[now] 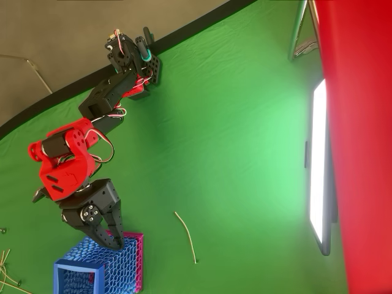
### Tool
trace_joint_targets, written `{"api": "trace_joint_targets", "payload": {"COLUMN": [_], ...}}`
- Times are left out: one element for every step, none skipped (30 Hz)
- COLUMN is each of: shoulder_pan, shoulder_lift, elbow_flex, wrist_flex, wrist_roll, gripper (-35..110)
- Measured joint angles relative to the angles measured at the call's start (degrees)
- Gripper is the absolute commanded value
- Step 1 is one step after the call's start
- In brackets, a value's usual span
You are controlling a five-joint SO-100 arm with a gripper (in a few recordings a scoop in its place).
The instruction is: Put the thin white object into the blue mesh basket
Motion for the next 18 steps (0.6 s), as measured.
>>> {"api": "trace_joint_targets", "payload": {"shoulder_pan": [-0.26,-0.53,-1.05,-1.58,-2.37,-3.34,-4.57,-5.54,-6.77,-8.00,-8.79,-9.49,-10.02,-10.28,-10.46,-10.63,-10.90,-10.99], "shoulder_lift": [-0.53,-0.70,-0.70,-0.70,-0.70,-0.70,-0.70,-0.53,-0.35,-0.09,0.18,0.35,0.79,1.23,1.41,1.41,1.41,1.41], "elbow_flex": [1.23,3.34,6.42,9.67,13.01,16.88,21.01,25.14,29.18,33.22,36.39,39.29,42.36,45.35,48.08,50.54,52.21,53.53], "wrist_flex": [0.26,0.70,0.79,0.79,0.79,0.79,0.44,-0.62,-1.67,-2.99,-4.83,-6.33,-8.17,-10.55,-12.57,-14.50,-16.26,-17.40], "wrist_roll": [1.23,2.64,4.39,7.12,9.49,11.60,13.97,16.08,17.84,19.60,21.01,22.50,23.64,24.87,26.10,26.98,28.39,29.18], "gripper": [1,1,2,2,3,6,13,21,22,21,20,20,21,22,23,24,23,23]}}
